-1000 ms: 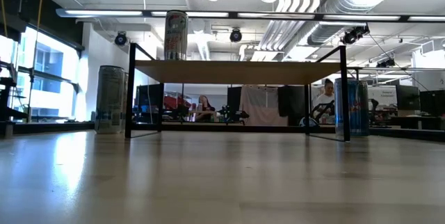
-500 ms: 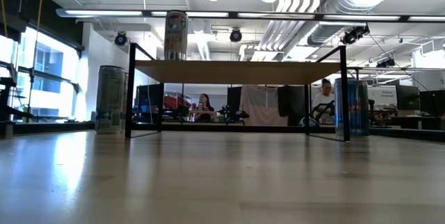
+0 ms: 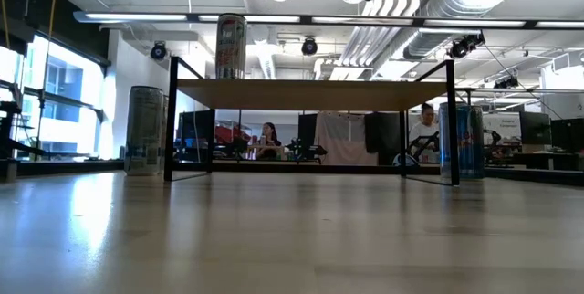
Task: Place canned beverage on shelf
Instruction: Put the white pink soda can on the shelf aligned with the other white pink soda can
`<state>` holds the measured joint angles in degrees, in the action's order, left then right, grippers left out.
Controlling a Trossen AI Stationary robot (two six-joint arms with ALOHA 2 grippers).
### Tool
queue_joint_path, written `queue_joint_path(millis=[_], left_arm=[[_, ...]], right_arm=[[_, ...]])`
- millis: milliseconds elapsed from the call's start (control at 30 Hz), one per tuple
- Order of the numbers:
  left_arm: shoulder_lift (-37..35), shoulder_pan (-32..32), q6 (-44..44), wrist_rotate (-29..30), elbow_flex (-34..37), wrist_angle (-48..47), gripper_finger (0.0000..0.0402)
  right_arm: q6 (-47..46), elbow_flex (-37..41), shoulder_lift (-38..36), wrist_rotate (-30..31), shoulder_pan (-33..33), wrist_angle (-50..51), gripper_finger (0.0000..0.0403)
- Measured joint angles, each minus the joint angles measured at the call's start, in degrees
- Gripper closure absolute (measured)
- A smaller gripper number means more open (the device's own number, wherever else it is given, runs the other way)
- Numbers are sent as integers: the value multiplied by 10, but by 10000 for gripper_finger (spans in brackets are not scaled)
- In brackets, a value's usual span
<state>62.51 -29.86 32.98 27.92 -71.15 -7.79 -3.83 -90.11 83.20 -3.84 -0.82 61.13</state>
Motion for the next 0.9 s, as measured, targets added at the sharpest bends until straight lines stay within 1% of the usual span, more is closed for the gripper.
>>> queue_joint_path(millis=[67, 133, 300, 400, 567, 733, 900], left_arm=[[-5, -10, 18, 12, -11, -34, 401], [-10, -20, 65, 11, -15, -68, 401], [-14, -50, 210, -25, -16, -138, 400], [-6, -75, 270, -46, -16, -151, 390], [14, -125, 333, -80, -16, -150, 349], [41, -203, 372, -84, -15, -150, 291], [86, -271, 422, -79, -15, -165, 235]], right_arm=[[-1, 0, -2, 0, 0, -1, 5], [-2, 0, -1, 0, 1, 1, 5], [-34, 0, -1, 1, -1, 3, 5], [-63, 0, -1, 1, -1, -3, 5], [-141, 0, -1, 14, -1, -23, 5], [-243, 0, -1, 39, -2, -61, 5], [-330, 0, -1, 83, -16, -123, 5]])
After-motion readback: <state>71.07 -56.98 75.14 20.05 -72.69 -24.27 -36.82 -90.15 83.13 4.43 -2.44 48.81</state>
